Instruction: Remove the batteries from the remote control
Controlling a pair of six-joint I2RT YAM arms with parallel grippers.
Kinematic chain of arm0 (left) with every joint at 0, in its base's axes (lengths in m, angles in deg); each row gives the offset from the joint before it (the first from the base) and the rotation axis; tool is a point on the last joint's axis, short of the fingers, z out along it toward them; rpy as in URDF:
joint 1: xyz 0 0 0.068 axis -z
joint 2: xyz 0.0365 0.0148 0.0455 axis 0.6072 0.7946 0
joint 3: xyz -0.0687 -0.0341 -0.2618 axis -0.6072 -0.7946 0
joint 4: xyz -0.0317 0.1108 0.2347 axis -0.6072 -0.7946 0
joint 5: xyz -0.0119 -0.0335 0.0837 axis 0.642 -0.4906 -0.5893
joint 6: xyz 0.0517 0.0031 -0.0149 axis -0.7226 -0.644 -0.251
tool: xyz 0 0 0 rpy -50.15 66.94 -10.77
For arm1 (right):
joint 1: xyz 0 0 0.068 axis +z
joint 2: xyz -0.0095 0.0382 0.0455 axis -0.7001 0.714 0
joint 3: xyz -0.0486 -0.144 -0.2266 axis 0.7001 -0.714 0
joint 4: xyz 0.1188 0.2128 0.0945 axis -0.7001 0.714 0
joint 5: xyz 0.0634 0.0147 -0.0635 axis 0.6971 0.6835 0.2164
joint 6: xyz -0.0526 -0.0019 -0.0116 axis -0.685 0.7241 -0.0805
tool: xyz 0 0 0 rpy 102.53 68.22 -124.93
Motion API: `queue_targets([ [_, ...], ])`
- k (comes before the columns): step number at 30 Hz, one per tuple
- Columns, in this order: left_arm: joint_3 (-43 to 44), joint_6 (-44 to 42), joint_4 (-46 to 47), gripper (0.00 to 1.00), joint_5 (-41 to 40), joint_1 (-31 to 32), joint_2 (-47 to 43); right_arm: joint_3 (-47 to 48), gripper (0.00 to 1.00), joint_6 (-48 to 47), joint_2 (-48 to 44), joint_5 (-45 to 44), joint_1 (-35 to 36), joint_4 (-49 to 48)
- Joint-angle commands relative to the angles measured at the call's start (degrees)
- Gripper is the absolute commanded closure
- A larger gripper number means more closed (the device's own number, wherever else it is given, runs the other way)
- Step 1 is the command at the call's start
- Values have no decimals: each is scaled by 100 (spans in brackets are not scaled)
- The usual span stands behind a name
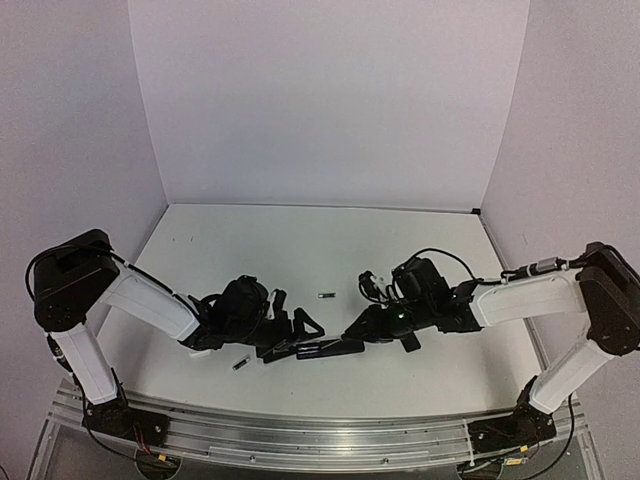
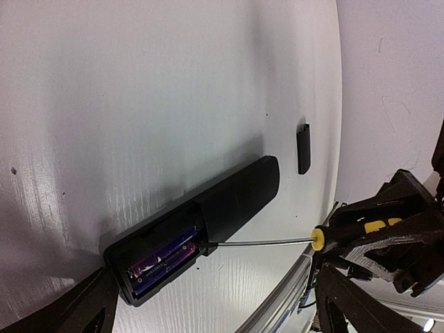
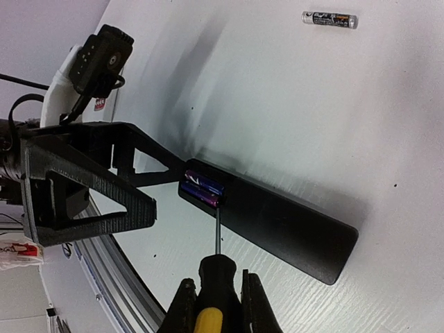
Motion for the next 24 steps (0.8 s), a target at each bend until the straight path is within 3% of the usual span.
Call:
queue_targets([
  [1, -2, 174, -51, 1, 219, 202, 486, -433, 100, 509, 449, 639, 256, -1501],
  [7, -27, 195, -53, 0, 177, 211, 508, -835, 100, 793, 282, 999, 257, -2650],
  [17, -10, 258, -36, 1, 204, 300, 519, -758, 100, 1033, 457, 472, 258, -3497],
  [24, -9, 266, -91, 1, 222, 318, 504, -941, 100, 1322, 432, 151, 263, -4642],
])
